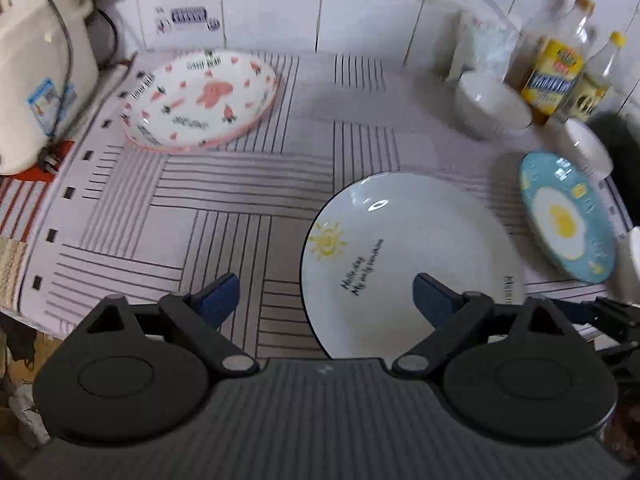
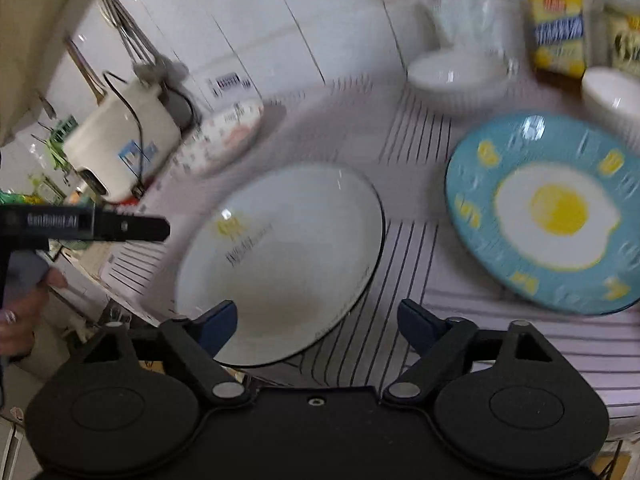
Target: Organize plates and bowls
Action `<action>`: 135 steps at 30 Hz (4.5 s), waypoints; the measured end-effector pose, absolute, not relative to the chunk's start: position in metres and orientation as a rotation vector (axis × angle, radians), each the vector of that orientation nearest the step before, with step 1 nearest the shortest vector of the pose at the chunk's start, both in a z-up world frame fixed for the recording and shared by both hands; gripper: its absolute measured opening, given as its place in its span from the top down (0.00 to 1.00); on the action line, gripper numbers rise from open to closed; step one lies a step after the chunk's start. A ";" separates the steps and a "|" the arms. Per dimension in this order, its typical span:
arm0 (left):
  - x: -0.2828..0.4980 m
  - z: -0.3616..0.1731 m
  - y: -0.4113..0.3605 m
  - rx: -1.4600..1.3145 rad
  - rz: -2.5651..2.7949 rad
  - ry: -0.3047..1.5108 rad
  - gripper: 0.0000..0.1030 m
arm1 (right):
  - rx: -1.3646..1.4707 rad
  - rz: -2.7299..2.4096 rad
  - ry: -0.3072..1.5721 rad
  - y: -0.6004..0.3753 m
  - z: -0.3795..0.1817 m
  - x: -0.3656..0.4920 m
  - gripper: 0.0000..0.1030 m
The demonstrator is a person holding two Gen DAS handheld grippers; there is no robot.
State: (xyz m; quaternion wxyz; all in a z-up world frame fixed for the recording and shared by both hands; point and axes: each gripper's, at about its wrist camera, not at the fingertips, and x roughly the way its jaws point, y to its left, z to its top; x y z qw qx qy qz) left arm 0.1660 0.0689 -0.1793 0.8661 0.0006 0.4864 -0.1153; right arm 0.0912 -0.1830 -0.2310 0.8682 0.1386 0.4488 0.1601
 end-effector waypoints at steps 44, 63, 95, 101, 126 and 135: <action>0.259 -0.174 0.071 -0.045 -0.523 1.167 0.69 | 0.508 0.250 0.868 -0.208 -0.197 0.131 0.81; 0.371 -0.188 0.069 0.099 -0.608 1.222 0.69 | 0.557 0.162 0.849 -0.184 -0.236 0.208 0.79; 0.354 -0.168 0.025 0.395 -0.473 1.208 0.58 | 0.427 -0.131 0.817 -0.181 -0.167 0.168 0.43; 0.325 -0.130 0.005 0.397 -0.549 1.177 0.45 | 0.382 -0.201 0.771 -0.199 -0.146 0.117 0.33; 0.236 -0.112 -0.149 0.408 -0.728 1.095 0.12 | 0.333 -0.228 0.675 -0.276 -0.158 0.023 0.30; 0.250 -0.183 -0.183 0.432 -0.800 1.164 0.13 | 0.516 -0.244 0.617 -0.305 -0.226 0.037 0.31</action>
